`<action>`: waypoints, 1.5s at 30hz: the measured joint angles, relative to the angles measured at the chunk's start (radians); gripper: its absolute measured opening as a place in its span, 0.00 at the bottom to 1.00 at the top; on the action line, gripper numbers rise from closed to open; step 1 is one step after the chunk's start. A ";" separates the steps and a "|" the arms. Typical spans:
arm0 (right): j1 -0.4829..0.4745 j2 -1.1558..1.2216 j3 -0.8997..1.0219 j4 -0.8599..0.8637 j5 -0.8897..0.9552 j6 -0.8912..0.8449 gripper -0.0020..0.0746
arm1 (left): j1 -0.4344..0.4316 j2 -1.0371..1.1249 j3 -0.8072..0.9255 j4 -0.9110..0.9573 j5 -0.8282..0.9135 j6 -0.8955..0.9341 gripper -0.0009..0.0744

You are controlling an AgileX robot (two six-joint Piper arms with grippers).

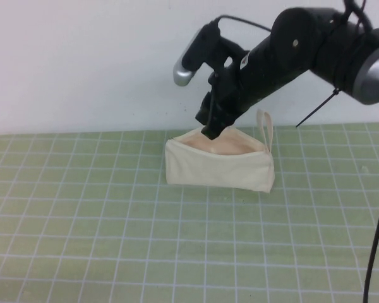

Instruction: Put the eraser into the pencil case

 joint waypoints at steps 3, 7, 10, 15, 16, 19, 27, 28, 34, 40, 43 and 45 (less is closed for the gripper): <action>-0.002 0.020 0.000 -0.019 0.000 0.024 0.36 | 0.000 0.000 0.000 0.000 0.000 0.000 0.01; -0.002 0.024 -0.014 -0.054 0.004 0.035 0.55 | 0.000 0.000 0.000 0.000 0.000 0.000 0.01; -0.002 0.024 -0.065 -0.097 0.038 0.037 0.56 | 0.000 0.000 0.000 0.000 0.000 0.000 0.01; -0.002 0.003 -0.203 -0.136 0.161 0.037 0.34 | 0.000 0.000 0.000 0.000 0.000 0.000 0.01; -0.002 -0.009 -0.237 -0.141 0.191 0.037 0.27 | 0.000 0.000 0.000 0.000 0.000 0.000 0.01; -0.002 -0.057 -0.340 -0.150 0.261 0.037 0.10 | 0.000 0.000 0.000 0.000 0.000 0.000 0.01; -0.002 -0.271 -0.479 -0.185 0.415 0.041 0.03 | 0.000 0.000 0.000 0.000 0.000 0.000 0.01; -0.002 -0.298 -0.479 -0.192 0.427 0.041 0.03 | 0.000 0.000 0.000 0.000 0.000 0.000 0.01; -0.002 -0.405 -0.481 -0.229 0.427 0.051 0.03 | 0.000 0.000 0.000 0.000 0.000 0.000 0.01; -0.002 -0.520 -0.351 -0.267 0.427 0.069 0.03 | 0.000 0.000 0.000 0.000 0.000 0.000 0.01; -0.002 -0.611 -0.213 -0.276 0.427 0.090 0.03 | 0.000 0.000 0.000 0.000 0.000 0.000 0.01; -0.002 -0.677 -0.085 -0.271 0.425 0.103 0.03 | 0.000 0.000 0.000 0.000 0.000 0.000 0.01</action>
